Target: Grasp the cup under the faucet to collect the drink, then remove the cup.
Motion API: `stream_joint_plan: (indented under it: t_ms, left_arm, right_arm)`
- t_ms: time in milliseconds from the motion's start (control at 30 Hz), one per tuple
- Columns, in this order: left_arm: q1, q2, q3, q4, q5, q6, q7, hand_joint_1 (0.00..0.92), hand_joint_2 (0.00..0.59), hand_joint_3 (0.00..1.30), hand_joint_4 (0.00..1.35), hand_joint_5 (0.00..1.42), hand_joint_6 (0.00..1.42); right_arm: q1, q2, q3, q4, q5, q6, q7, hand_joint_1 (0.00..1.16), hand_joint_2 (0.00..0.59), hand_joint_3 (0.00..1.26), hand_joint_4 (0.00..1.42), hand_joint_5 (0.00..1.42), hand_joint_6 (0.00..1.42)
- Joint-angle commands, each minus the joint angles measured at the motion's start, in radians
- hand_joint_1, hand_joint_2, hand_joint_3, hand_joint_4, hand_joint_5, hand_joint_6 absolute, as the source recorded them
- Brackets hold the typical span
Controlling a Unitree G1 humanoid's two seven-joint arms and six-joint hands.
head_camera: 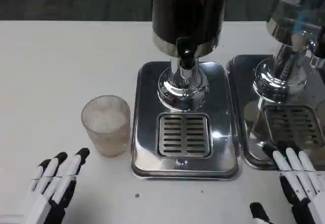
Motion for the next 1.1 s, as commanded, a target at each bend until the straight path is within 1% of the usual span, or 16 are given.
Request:
stream_joint_plan:
  t_ms: [33, 367, 533, 567, 600, 667, 800, 867, 933, 967, 1100]
  left_arm:
    - [0.000, 0.006, -0.004, -0.003, 0.000, 0.008, -0.010, 0.000, 0.091, 0.00, 0.00, 0.00, 0.00]
    - [-0.008, 0.003, -0.014, 0.003, -0.016, 0.005, -0.017, 0.000, 0.091, 0.00, 0.00, 0.00, 0.00]
    - [-0.015, 0.000, -0.011, 0.014, -0.034, -0.008, -0.001, 0.000, 0.084, 0.00, 0.00, 0.00, 0.00]
    - [-0.017, -0.001, -0.009, 0.018, -0.041, -0.015, 0.006, 0.000, 0.073, 0.00, 0.00, 0.00, 0.00]
    - [-0.020, -0.002, -0.006, 0.024, -0.049, -0.026, 0.016, 0.000, 0.070, 0.00, 0.00, 0.00, 0.00]
    - [-0.025, -0.004, 0.000, 0.034, -0.059, -0.046, 0.034, 0.000, 0.067, 0.00, 0.00, 0.00, 0.00]
    - [-0.052, -0.012, 0.017, 0.050, -0.096, -0.069, 0.042, 0.000, 0.060, 0.00, 0.00, 0.00, 0.00]
    - [-0.065, -0.017, 0.026, 0.056, -0.116, -0.077, 0.040, 0.000, 0.056, 0.00, 0.00, 0.00, 0.00]
    - [-0.089, -0.019, 0.032, 0.069, -0.149, -0.085, 0.027, 0.000, 0.055, 0.00, 0.00, 0.00, 0.00]
    - [-0.100, -0.019, 0.035, 0.076, -0.162, -0.088, 0.022, 0.000, 0.046, 0.00, 0.00, 0.00, 0.00]
    - [-0.151, -0.021, 0.049, 0.104, -0.215, -0.094, 0.009, 0.000, 0.040, 0.00, 0.00, 0.00, 0.00]
  right_arm:
    - [0.004, 0.003, -0.011, -0.014, 0.008, -0.004, 0.001, 0.27, 0.427, 0.07, 0.00, 0.00, 0.16]
    - [0.006, 0.011, -0.014, -0.013, 0.010, -0.005, -0.001, 0.28, 0.428, 0.10, 0.00, 0.00, 0.18]
    - [0.004, 0.015, -0.016, -0.012, 0.013, -0.006, -0.002, 0.28, 0.429, 0.12, 0.00, 0.00, 0.19]
    - [0.003, 0.016, -0.016, -0.011, 0.015, -0.008, -0.003, 0.28, 0.429, 0.13, 0.00, 0.00, 0.20]
    - [0.003, 0.017, -0.016, -0.007, 0.016, -0.013, -0.010, 0.28, 0.438, 0.14, 0.00, 0.00, 0.21]
    - [0.003, 0.020, -0.016, -0.003, 0.017, -0.020, -0.020, 0.30, 0.437, 0.15, 0.00, 0.00, 0.22]
    - [-0.001, 0.027, -0.012, -0.001, 0.016, -0.027, -0.023, 0.30, 0.437, 0.16, 0.01, 0.00, 0.22]
    - [-0.005, 0.029, -0.011, -0.001, 0.015, -0.028, -0.021, 0.31, 0.437, 0.19, 0.02, 0.00, 0.24]
    - [-0.007, 0.033, -0.009, -0.001, 0.011, -0.033, -0.027, 0.32, 0.444, 0.21, 0.04, 0.01, 0.27]
    - [-0.009, 0.035, -0.006, -0.002, 0.006, -0.035, -0.034, 0.33, 0.439, 0.21, 0.04, 0.02, 0.27]
    - [-0.012, 0.045, 0.002, 0.000, -0.004, -0.037, -0.050, 0.34, 0.438, 0.23, 0.05, 0.03, 0.28]
